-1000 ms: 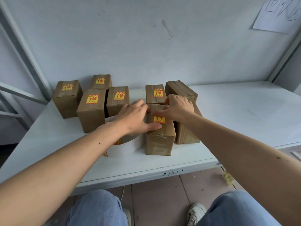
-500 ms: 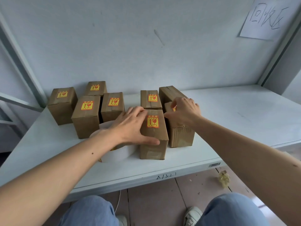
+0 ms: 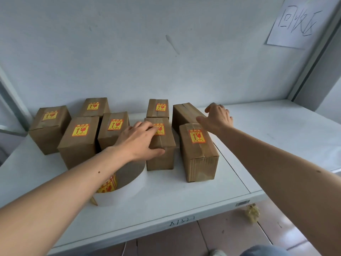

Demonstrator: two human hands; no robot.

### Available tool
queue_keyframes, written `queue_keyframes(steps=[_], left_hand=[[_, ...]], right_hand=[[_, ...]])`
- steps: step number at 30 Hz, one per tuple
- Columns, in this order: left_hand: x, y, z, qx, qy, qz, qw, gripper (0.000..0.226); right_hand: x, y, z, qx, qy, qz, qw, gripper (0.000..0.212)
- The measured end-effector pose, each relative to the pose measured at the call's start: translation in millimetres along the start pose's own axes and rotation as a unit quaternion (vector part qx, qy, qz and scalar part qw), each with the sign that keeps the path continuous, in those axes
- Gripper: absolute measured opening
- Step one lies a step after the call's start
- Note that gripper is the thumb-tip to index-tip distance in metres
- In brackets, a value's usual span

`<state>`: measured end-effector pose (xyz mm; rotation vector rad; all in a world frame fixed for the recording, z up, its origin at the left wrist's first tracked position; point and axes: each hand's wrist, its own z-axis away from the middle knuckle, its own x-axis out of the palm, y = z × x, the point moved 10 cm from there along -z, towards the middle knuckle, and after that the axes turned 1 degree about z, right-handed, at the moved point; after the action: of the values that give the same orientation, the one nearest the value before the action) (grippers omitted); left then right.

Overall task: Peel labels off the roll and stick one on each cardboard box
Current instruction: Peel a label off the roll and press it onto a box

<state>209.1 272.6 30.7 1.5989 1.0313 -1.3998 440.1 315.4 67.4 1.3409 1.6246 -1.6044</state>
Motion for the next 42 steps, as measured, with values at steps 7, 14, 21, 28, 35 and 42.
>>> queue_keyframes(steps=[7,14,21,28,35,42], left_hand=[[-3.7,-12.0,-52.8,-0.038,0.05,-0.036,0.997,0.063],[-4.9,1.4,-72.0,-0.012,0.071,-0.064,0.995,0.061],[-13.5,-3.3,-52.0,0.005,0.058,-0.041,0.997,0.068],[-37.5,0.2,10.7,0.003,0.042,-0.04,0.998,0.06],[-39.0,-19.0,81.2,-0.028,-0.014,-0.004,0.999,0.07],[-3.4,-36.3,135.5,-0.048,-0.129,-0.037,0.99,0.094]], right_hand=[[37.8,-13.8,-42.0,0.027,-0.094,-0.036,0.995,0.039],[59.4,-19.4,-53.2,0.026,-0.109,-0.036,0.993,0.047],[7.3,-43.4,-41.2,-0.003,-0.01,-0.027,1.0,0.077],[-44.0,-93.4,9.3,-0.07,0.049,-0.03,0.996,0.079],[-79.4,-137.3,73.6,-0.131,0.069,-0.052,0.988,0.077],[-61.3,-116.5,133.7,-0.114,-0.012,-0.032,0.993,0.077]])
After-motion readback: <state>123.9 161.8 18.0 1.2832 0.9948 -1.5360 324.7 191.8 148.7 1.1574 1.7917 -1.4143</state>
